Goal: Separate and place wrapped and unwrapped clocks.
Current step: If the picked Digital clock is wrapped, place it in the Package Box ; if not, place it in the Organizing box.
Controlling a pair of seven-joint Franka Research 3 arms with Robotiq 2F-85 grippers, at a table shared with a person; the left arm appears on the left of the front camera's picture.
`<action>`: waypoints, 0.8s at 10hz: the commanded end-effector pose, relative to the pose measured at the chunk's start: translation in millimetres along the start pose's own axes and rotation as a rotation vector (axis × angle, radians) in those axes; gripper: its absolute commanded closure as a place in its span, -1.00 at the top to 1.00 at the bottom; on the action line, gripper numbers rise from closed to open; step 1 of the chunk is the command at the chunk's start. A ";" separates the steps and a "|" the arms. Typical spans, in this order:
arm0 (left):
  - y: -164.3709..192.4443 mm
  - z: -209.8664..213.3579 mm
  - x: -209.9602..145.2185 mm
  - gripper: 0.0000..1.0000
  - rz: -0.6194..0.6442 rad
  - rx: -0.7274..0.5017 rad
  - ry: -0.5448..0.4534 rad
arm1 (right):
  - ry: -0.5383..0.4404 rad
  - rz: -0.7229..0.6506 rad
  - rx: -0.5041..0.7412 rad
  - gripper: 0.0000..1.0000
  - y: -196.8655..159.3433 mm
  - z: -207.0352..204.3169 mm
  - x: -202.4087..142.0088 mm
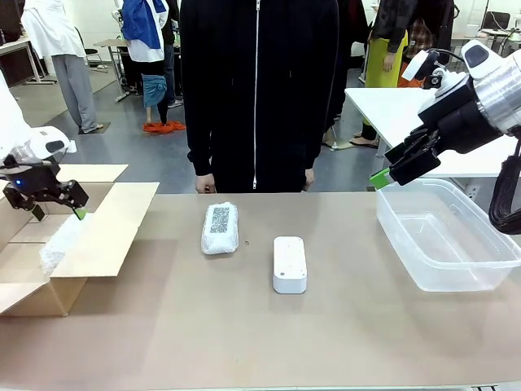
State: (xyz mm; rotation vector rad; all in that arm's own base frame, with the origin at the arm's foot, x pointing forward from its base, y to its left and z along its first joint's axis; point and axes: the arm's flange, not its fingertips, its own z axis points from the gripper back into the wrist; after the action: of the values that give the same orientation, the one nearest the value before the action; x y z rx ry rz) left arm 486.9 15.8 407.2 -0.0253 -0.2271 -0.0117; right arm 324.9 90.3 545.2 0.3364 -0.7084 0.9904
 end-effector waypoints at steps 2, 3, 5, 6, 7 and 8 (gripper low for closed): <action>-14.4 93.6 -14.1 1.00 0.001 0.033 0.001 | -0.013 -0.003 0.021 1.00 -1.0 -2.5 -1.1; -16.2 117.2 -18.5 1.00 0.053 0.056 -0.014 | -0.013 -0.003 0.021 1.00 -1.0 -2.5 -1.1; -17.4 147.5 -25.5 1.00 0.058 0.088 -0.003 | -0.013 -0.003 0.021 1.00 -1.0 -2.5 -1.1; -17.8 154.1 -25.5 1.00 0.054 0.096 -0.003 | -0.013 -0.003 0.021 1.00 -1.0 -2.5 -1.1; -19.1 157.7 -25.5 1.00 0.033 0.094 0.006 | -0.013 -0.003 0.021 1.00 -1.0 -2.5 -1.1; -18.6 158.0 -25.2 1.00 0.053 0.114 0.006 | -0.013 -0.003 0.021 1.00 -1.0 -2.5 -1.1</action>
State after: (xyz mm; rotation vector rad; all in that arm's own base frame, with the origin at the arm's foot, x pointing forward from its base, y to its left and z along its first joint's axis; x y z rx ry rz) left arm 421.6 2.8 556.1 0.0404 -0.2326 0.0294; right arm 324.9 90.3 545.2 0.3363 -0.7083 0.9904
